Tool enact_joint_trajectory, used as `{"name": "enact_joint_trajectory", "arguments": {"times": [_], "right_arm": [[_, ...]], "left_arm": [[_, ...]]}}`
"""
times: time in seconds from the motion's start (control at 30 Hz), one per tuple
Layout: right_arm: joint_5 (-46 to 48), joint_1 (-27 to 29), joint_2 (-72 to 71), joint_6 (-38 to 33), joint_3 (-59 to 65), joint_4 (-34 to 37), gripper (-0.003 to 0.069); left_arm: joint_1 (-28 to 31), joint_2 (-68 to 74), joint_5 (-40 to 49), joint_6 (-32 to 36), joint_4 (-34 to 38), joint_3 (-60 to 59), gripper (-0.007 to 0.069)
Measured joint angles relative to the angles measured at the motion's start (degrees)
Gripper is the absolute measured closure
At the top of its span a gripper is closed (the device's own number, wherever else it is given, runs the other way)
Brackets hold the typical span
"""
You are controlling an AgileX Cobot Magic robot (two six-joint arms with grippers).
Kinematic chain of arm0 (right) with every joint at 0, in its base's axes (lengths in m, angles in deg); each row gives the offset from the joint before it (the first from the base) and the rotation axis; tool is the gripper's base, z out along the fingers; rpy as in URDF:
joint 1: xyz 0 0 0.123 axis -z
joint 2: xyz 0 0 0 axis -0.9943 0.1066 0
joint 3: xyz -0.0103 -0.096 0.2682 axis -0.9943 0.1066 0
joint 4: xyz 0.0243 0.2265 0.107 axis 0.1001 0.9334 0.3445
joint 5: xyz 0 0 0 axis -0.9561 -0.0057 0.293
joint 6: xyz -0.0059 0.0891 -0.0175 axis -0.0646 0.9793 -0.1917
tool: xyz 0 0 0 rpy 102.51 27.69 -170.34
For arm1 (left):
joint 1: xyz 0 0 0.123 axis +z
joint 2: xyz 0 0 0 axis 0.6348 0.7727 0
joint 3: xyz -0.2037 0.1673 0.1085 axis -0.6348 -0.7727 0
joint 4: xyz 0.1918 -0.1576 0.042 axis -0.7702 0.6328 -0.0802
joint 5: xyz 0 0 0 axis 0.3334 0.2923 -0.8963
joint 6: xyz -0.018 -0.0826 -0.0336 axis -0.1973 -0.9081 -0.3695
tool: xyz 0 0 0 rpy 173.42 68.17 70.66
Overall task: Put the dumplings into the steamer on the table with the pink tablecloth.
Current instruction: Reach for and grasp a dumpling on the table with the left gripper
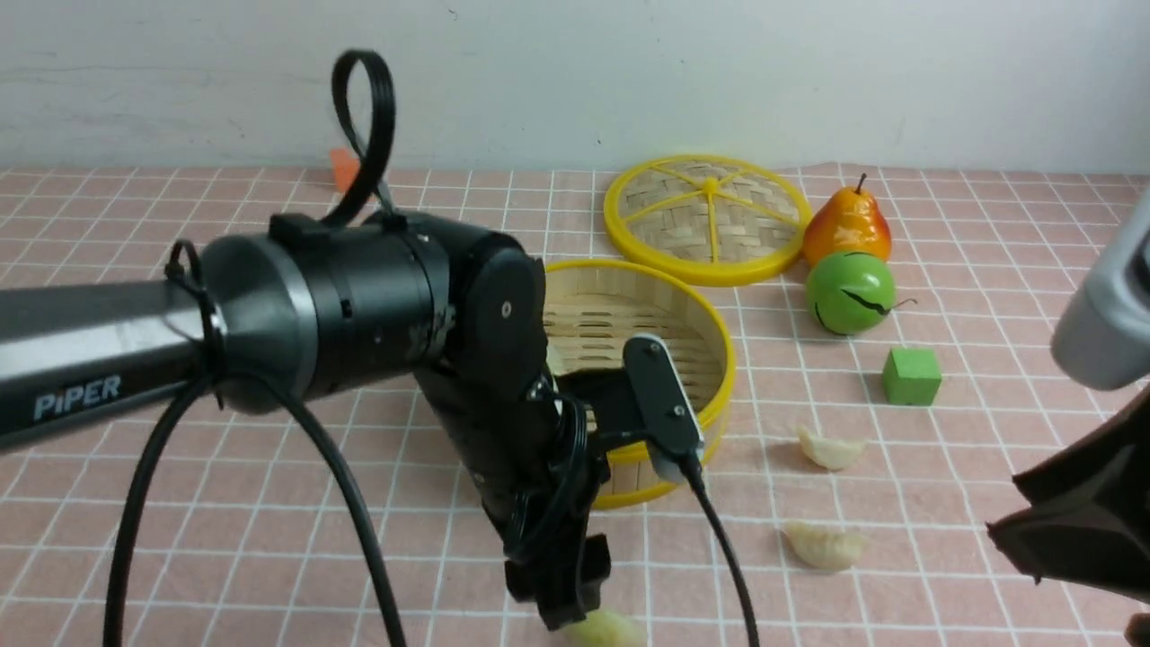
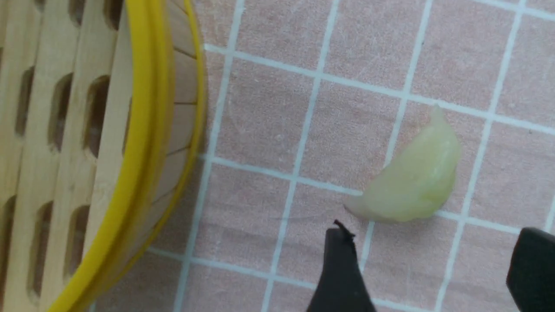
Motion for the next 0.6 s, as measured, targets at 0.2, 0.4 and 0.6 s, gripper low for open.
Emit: {"name": "enact_joint_trajectory", "arguments": {"times": [0.2, 0.4, 0.6], "right_arm": [[0.11, 0.00, -0.14, 0.73, 1.25, 0.06, 0.0419], [0.32, 0.00, -0.14, 2.21, 3.21, -0.36, 0.0419], [0.32, 0.00, -0.18, 2.98, 3.21, -0.36, 0.0419]], "left_arm": [[0.00, 3.76, -6.43, 1.54, 1.92, -2.05, 0.0142], [0.00, 7.06, -6.95, 8.54, 11.90, -2.05, 0.0144], [0.00, 7.89, -6.44, 10.86, 12.61, -2.05, 0.0304]]}}
